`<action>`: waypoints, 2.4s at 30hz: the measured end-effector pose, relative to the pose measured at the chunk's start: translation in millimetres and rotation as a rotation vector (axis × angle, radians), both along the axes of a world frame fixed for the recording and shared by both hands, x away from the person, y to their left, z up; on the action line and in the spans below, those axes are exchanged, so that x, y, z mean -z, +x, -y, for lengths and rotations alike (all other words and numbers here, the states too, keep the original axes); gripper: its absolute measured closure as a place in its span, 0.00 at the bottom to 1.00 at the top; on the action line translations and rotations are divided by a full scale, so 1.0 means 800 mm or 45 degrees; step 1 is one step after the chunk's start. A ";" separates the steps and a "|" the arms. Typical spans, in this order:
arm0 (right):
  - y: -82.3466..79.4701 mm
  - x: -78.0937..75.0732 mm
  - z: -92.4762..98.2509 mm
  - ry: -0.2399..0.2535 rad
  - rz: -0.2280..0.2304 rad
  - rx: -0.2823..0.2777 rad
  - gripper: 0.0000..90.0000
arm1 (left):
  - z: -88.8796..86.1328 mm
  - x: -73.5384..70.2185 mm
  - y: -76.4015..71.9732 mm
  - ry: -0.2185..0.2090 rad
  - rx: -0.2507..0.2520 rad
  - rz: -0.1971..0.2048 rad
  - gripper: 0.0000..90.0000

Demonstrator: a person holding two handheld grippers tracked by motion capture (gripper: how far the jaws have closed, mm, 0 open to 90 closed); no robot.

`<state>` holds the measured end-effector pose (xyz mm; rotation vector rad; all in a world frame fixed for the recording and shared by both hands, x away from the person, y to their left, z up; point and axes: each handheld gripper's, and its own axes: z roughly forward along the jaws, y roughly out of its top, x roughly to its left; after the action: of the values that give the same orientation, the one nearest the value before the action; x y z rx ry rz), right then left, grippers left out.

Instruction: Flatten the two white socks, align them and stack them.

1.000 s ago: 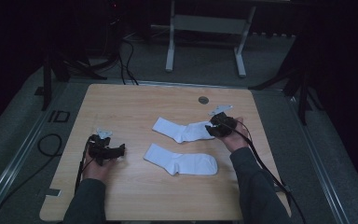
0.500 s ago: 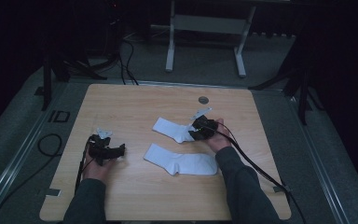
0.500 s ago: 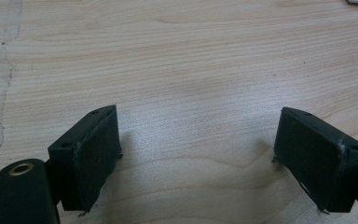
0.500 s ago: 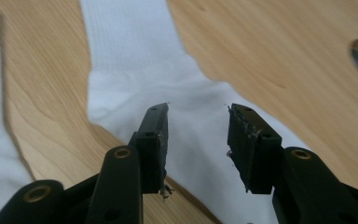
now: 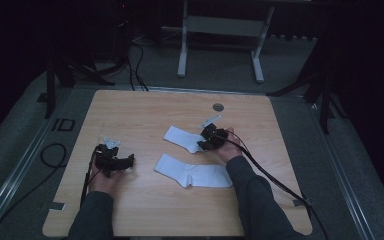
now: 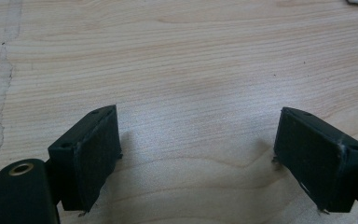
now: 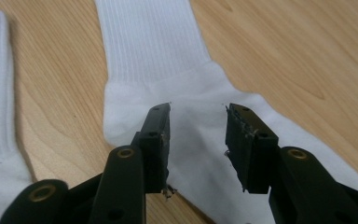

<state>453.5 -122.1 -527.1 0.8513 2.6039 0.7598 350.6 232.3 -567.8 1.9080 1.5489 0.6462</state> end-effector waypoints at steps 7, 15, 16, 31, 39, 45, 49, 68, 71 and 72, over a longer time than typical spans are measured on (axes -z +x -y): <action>0.003 0.010 -0.001 -0.010 -0.039 0.001 0.68 | 0.000 0.000 0.000 0.000 0.000 0.000 0.16; 0.004 0.016 -0.001 -0.004 -0.070 -0.002 0.68 | 0.000 0.000 0.000 -0.001 -0.001 0.000 0.16; 0.004 0.016 -0.001 -0.004 -0.072 -0.003 0.69 | 0.000 0.000 0.000 0.000 0.000 0.001 0.16; -0.003 0.015 0.002 -0.015 -0.088 -0.028 0.71 | 0.000 0.000 0.000 0.000 0.002 0.002 0.16; -0.009 0.014 0.011 -0.023 -0.102 -0.033 0.75 | 0.000 0.000 0.000 0.000 0.002 0.001 0.16; -0.016 0.013 0.011 -0.063 -0.102 -0.048 0.80 | 0.000 0.000 0.000 0.000 0.002 0.002 0.16; -0.022 0.012 0.011 -0.086 -0.108 -0.077 0.87 | 0.000 0.000 0.000 -0.001 0.002 0.001 0.16; -0.038 -0.016 0.027 -0.096 -0.073 -0.127 0.81 | 0.000 0.000 0.000 -0.001 0.001 0.002 0.16; -0.035 -0.027 0.021 -0.095 -0.049 -0.152 0.79 | 0.000 0.000 0.000 0.000 0.002 0.001 0.16; -0.032 -0.034 0.013 -0.094 -0.039 -0.182 0.76 | 0.000 0.000 0.000 -0.001 0.002 0.002 0.16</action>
<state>428.1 -132.2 -499.6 0.6663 2.7248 0.6869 350.4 232.0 -567.9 1.9076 1.5469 0.6462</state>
